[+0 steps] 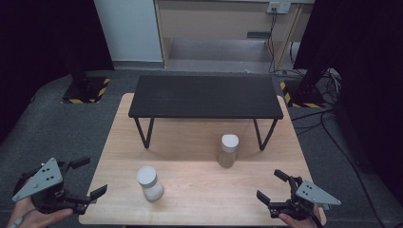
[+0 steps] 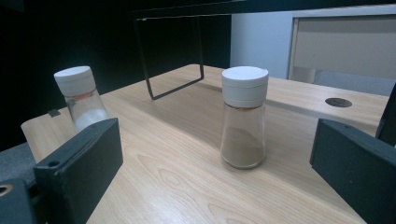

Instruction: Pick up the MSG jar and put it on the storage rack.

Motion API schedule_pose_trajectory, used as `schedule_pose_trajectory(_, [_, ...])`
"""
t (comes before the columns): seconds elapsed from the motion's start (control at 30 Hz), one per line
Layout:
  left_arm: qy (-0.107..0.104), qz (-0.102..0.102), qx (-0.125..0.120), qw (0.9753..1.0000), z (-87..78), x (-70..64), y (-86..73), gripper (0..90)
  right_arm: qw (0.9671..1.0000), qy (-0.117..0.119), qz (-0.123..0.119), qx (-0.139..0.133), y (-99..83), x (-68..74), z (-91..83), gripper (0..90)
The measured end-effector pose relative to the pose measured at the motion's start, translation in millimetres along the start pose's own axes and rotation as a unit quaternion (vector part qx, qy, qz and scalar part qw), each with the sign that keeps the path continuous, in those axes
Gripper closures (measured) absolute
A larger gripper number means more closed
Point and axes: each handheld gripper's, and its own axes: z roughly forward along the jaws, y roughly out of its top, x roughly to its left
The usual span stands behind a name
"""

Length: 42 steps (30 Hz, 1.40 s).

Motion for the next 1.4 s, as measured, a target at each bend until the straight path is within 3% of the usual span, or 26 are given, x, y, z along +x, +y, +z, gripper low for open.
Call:
schedule_pose_trajectory(0.97, [-0.024, 0.002, 0.033, 0.9992, 18.3, 18.3, -4.2, 1.7, 1.0000, 0.002, 0.001, -0.001, -0.1, -0.2, 0.0, 2.9])
schedule_pose_trajectory(1.4, [-0.042, 0.009, 0.047, 0.9979, 34.6, 22.9, -7.8, 1.9, 1.0000, 0.003, 0.001, -0.001, 0.0, -0.1, 0.0, 2.9])
